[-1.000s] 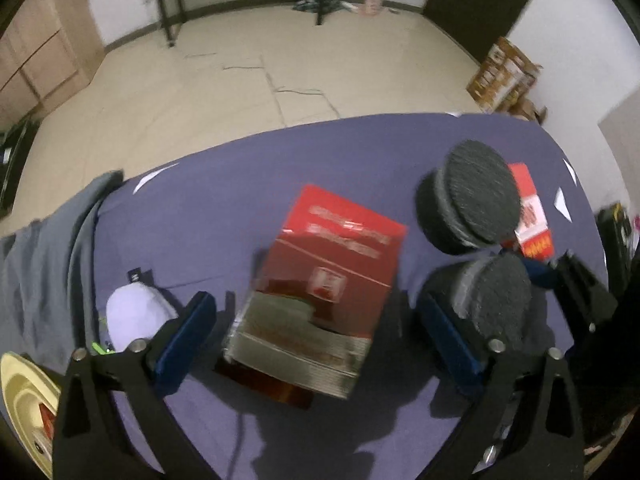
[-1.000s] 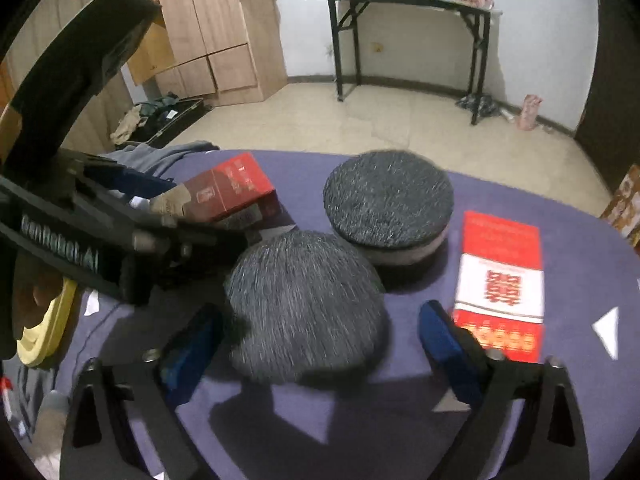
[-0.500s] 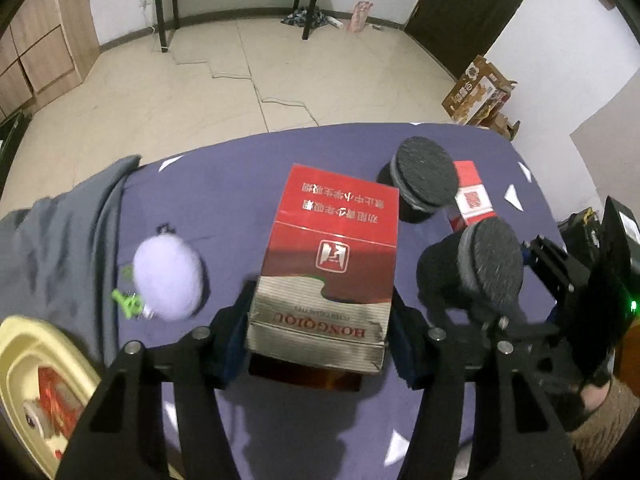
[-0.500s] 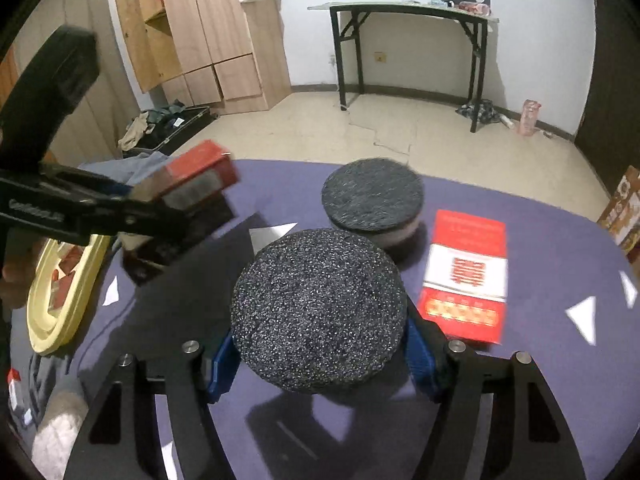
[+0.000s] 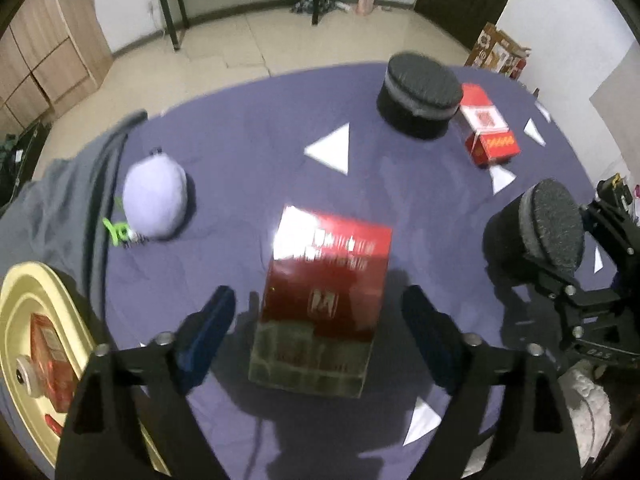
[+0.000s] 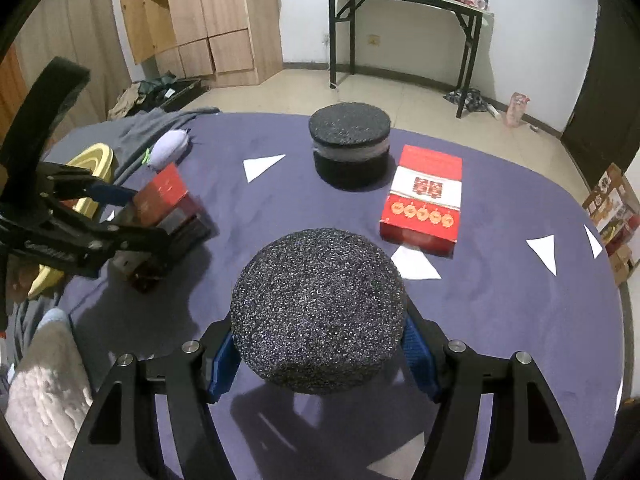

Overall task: Organize rigid objects
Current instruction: 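Carry the Hongqiqu pack over the tray while right gripper holds the foam pad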

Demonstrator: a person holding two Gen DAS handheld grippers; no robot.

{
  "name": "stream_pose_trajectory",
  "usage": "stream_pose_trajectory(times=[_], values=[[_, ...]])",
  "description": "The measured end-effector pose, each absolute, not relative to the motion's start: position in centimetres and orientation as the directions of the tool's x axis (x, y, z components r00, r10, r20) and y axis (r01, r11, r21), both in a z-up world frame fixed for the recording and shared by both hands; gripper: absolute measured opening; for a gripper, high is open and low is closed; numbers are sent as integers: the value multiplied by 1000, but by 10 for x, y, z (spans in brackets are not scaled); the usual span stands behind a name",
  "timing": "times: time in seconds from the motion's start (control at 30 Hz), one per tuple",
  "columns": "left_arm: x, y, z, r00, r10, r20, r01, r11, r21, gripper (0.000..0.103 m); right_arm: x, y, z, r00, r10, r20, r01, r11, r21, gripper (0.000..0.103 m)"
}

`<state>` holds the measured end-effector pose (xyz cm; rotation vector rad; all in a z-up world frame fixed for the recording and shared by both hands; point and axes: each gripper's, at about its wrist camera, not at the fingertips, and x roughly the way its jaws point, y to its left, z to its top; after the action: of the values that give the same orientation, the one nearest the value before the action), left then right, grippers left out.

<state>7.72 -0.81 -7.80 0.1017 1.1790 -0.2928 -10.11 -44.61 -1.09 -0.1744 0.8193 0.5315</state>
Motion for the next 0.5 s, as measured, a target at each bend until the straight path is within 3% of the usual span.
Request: stream_pose_trajectory(times=[0.13, 0.2, 0.5], values=[[87, -6, -67, 369, -199, -908, 271, 958, -99, 85, -102, -449, -12, 571, 384, -726, -516, 855, 46, 69], [90, -9, -68, 349, -207, -914, 288, 952, -106, 59, -101, -448, -16, 565, 390, -726, -519, 853, 55, 69], [87, -9, -52, 329, -213, -920, 309, 945, -108, 59, -101, -454, -15, 577, 397, -714, -505, 860, 70, 69]])
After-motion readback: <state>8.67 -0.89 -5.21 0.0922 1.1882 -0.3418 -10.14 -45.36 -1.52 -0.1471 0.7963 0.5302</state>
